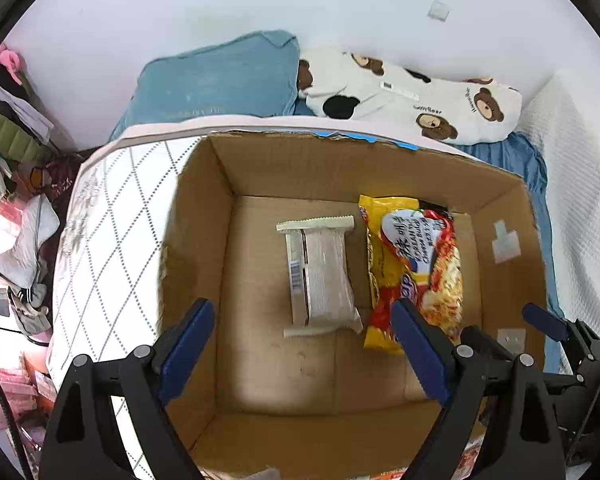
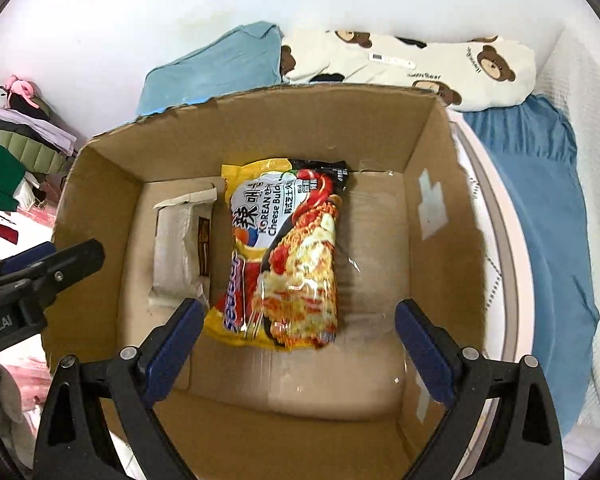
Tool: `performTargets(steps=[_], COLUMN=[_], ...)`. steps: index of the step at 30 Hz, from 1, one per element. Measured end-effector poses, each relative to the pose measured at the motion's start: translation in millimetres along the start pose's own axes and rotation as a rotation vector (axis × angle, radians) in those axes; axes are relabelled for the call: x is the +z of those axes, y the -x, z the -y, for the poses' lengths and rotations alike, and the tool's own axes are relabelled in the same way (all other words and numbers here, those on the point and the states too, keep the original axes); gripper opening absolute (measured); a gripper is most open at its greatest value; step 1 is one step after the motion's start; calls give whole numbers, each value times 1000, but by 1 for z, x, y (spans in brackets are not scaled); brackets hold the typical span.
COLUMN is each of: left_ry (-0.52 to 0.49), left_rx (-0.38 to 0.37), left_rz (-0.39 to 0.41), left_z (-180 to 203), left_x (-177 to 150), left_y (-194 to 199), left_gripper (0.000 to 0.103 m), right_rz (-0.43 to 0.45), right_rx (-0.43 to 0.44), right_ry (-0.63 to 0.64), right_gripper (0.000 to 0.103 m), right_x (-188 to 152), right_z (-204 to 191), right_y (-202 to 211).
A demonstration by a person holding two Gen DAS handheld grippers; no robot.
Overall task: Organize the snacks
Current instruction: 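Carry both packets into the cardboard box and open both tools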
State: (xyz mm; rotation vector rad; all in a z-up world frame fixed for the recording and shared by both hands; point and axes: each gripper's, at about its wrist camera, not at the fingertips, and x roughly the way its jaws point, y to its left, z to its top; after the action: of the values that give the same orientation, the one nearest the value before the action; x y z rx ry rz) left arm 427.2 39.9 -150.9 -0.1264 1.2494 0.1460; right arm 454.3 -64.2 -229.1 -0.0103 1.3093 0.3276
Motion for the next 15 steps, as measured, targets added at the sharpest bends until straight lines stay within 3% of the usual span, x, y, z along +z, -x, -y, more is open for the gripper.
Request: performTargets(steps=[15], left_ry=[-4], left_rx=[-47], left_rz=[132], left_z=[8], left_x=[-57], left_y=[82], left_gripper=[90], right_rz=[166], right_rx=[-9], right_ry=[19], right_gripper=[98], right_x=[-59], right_z=[-14], right_y=[100])
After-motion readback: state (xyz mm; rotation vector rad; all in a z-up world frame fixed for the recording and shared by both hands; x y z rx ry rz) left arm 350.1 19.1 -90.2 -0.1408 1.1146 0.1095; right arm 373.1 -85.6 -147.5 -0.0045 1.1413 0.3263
